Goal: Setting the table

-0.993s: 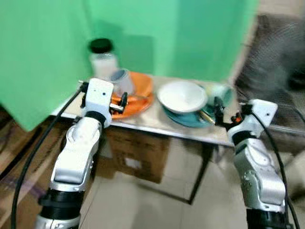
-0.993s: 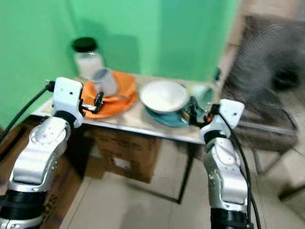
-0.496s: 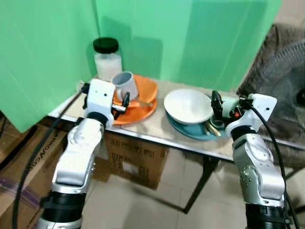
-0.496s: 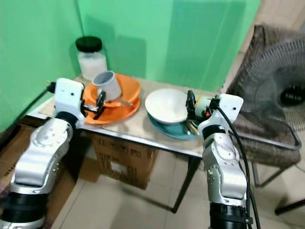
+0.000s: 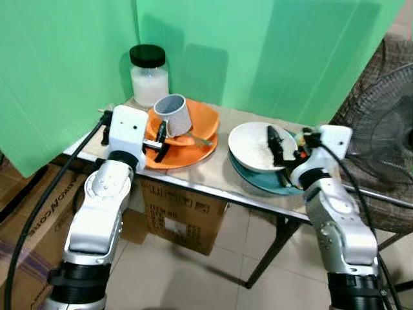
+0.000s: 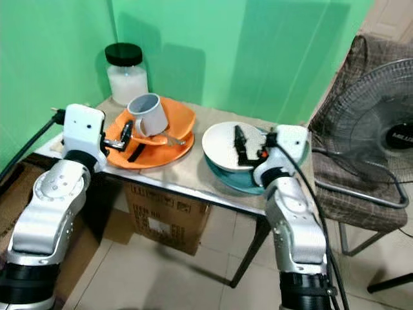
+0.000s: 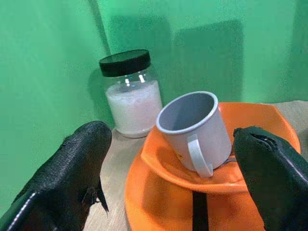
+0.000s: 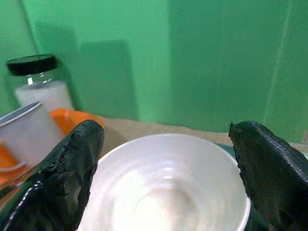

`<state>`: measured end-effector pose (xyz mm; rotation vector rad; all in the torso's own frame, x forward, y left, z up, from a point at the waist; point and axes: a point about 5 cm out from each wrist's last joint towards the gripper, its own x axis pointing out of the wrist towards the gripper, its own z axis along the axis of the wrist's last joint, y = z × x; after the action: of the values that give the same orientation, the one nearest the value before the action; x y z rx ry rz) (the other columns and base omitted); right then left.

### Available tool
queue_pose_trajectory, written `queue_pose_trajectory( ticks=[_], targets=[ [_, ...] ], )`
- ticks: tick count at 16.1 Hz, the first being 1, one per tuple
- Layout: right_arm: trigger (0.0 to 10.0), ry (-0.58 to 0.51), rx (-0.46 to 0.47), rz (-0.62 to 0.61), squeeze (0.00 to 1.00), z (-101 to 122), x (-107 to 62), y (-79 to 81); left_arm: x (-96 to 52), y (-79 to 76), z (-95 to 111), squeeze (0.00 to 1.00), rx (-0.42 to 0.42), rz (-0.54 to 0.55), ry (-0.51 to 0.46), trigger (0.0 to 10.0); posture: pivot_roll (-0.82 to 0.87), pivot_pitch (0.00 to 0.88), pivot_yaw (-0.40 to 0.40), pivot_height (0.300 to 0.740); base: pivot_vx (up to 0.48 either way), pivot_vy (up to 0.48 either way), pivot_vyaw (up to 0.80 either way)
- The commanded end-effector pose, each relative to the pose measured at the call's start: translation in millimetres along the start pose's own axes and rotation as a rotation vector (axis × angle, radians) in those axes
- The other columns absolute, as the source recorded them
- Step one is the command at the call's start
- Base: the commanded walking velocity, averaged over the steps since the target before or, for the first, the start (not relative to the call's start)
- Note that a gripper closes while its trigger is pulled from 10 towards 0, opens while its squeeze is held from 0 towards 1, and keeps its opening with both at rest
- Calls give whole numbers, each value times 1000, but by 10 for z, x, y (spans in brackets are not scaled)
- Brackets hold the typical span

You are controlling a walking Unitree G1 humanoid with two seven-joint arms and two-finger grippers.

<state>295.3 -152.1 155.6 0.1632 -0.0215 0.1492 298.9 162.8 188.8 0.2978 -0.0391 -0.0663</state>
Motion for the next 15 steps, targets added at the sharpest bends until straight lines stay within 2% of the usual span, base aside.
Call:
queue_pose_trajectory(
  ticks=[1, 6, 7, 8, 11, 12, 13, 15],
  targets=[
    [10000, 18, -25, -11, 0, -12, -14, -55, 9, -27, 53, 835, 2, -2, -19, 10000, 91, 0, -60, 740, 0, -480, 0],
    [10000, 74, -39, 16, 0, -80, 8, -54, 17, -24, 39, 827, 12, 0, -14, 10000, 90, 0, -62, 740, 0, -445, 0],
    [10000, 77, -25, 23, 0, -77, 24, -56, 19, -34, 25, 820, -2, -5, -4, 10000, 93, 0, -64, 740, 0, 0, 0],
    [10000, 91, -14, 36, 0, -78, 39, -52, 12, -50, 14, 714, 3, -20, 1, 10000, 95, 0, -69, 740, 0, 0, 0],
    [10000, 81, 69, 66, 0, -41, 94, -26, -12, -109, -13, 698, 19, -93, 11, 10000, 100, 0, -74, 740, 0, 0, 0],
    [10000, 98, 74, 87, 1000, -48, 149, 3, -46, -186, -47, 255, 29, -193, 27, 10000, 106, 0, -76, 740, 0, 0, 0],
    [10000, 120, 90, 98, 1000, -70, 210, 21, -95, -260, -81, 0, 53, -293, 40, 10000, 110, 0, -77, 740, 0, 0, 0],
    [10000, 165, 123, 91, 1000, -93, 359, 27, -159, -314, -142, 0, 74, -402, 70, 10000, 110, 0, -74, 740, 0, 0, 0]
  ],
)
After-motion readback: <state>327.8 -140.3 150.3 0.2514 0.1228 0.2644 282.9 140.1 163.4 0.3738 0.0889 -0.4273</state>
